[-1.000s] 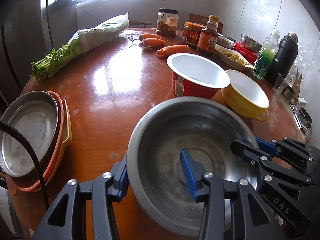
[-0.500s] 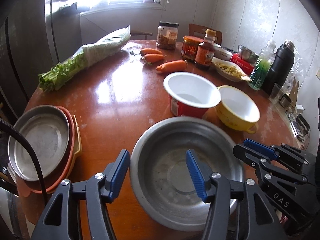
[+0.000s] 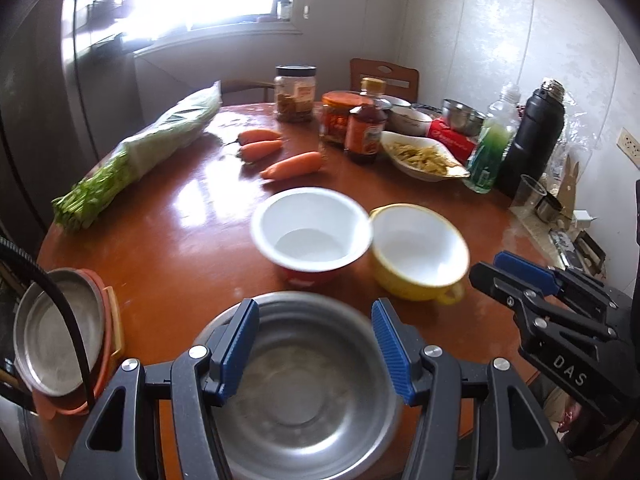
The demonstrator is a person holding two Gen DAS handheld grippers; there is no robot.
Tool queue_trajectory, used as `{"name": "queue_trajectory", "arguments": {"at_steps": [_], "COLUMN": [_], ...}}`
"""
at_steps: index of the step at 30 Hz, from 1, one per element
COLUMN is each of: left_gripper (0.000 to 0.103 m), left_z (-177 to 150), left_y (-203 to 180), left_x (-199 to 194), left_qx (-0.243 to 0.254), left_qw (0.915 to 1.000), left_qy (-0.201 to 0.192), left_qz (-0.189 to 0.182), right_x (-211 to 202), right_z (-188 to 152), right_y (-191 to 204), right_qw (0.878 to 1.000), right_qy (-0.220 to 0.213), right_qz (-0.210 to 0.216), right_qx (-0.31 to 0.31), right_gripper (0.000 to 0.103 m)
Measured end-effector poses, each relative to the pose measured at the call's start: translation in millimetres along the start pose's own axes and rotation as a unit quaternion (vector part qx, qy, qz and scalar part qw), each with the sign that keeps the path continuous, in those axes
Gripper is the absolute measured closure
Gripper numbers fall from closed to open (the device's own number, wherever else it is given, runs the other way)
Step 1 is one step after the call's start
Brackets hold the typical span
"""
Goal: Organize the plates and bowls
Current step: 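Lower the steel bowl onto the table and open the left tool, then move the left tool to the yellow bowl and grasp its rim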
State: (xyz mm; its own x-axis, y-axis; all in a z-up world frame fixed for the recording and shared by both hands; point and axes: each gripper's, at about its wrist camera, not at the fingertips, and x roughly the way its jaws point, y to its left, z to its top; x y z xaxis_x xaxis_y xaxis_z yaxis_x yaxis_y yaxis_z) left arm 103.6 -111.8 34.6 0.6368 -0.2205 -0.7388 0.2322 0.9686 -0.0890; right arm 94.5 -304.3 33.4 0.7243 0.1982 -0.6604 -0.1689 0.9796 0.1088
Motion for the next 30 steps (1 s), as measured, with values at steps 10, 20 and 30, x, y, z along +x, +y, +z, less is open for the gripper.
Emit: {"name": "queue_trajectory", "arguments": {"at_steps": [10,20,30], "left_gripper": [0.044,0.044,0.044], "left_z": [22.5,31.6,32.7], "left_y": [-37.5,-53.3,-56.6], "left_x": [31.4,70.9,79.8], "left_qx": [0.002,0.001,0.003], "left_qw": [0.9996,0.9985,0.9978], "left_qy": [0.018,0.054,0.065], "left_qz": [-0.020,-0.010,-0.013], "right_x": [10.1,47.9,76.8], "right_z": [21.2,20.6,19.3], "right_y": [-43.3,-60.8,-66.0], "right_qw": [1.000,0.999,0.998], "right_qy": [0.001,0.037,0.062], "right_qz": [-0.028,-0.021,-0.009], "right_qx": [-0.001,-0.003,-0.002], "right_gripper": [0.068,0.068,0.068]}}
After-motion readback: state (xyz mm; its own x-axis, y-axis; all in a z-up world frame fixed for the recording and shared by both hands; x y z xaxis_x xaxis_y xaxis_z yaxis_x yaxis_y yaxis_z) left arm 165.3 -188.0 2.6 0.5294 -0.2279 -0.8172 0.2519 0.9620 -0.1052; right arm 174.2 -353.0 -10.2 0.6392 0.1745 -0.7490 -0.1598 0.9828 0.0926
